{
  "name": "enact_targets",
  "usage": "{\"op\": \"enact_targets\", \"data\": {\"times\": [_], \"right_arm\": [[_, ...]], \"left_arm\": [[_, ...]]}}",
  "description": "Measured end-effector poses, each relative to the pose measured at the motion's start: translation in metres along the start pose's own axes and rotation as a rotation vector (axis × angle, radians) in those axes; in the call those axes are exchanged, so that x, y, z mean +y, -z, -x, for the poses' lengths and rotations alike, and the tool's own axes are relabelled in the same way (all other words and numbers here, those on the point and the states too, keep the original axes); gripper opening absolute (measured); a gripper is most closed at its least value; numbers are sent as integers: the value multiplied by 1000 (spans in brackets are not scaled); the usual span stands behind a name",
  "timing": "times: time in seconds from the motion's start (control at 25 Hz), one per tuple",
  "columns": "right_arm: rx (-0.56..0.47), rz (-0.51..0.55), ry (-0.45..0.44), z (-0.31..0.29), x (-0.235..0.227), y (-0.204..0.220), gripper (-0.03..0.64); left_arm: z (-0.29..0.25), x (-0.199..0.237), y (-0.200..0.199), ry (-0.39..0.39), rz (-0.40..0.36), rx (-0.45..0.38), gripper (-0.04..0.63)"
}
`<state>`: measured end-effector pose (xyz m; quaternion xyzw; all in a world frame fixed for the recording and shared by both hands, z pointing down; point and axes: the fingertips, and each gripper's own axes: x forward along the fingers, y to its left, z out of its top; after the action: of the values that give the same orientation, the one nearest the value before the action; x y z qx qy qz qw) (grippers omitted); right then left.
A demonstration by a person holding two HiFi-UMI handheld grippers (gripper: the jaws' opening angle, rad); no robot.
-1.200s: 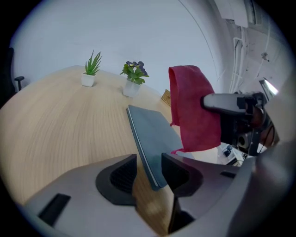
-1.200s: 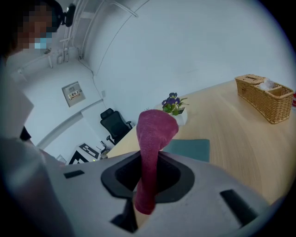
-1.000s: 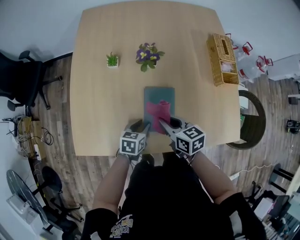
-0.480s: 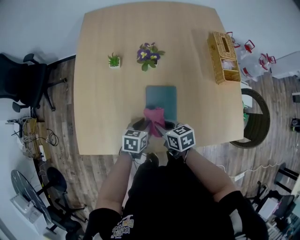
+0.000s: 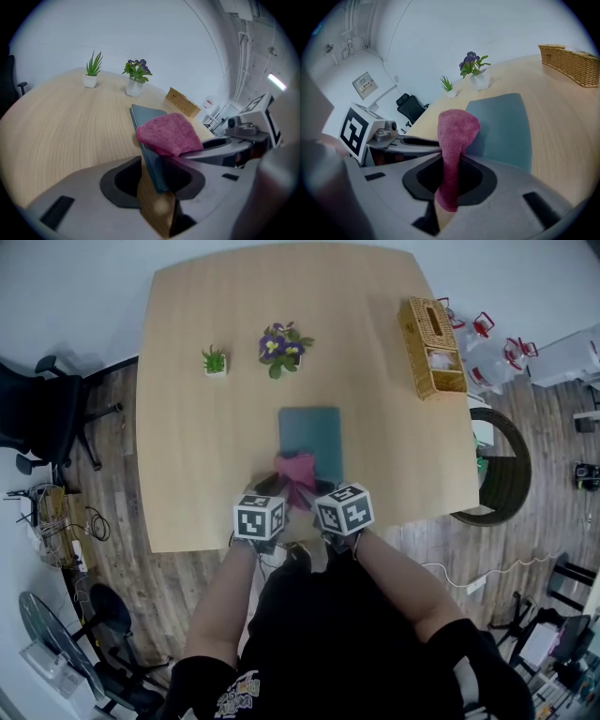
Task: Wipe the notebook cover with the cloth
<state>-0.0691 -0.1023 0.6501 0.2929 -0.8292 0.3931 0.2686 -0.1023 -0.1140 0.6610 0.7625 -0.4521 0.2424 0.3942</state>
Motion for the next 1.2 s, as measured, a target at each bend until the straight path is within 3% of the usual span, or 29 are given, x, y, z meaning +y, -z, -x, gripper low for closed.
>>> {"op": "enact_targets", "data": {"times": [0.68, 1.2], "right_arm": [[-19, -44, -17, 7, -12, 0, 68], [-47, -143, 59, 36, -54, 4, 69]], "left_arm": [[-1, 0, 0, 10, 15, 7, 129], [0, 0, -1, 11, 17, 7, 127]]}}
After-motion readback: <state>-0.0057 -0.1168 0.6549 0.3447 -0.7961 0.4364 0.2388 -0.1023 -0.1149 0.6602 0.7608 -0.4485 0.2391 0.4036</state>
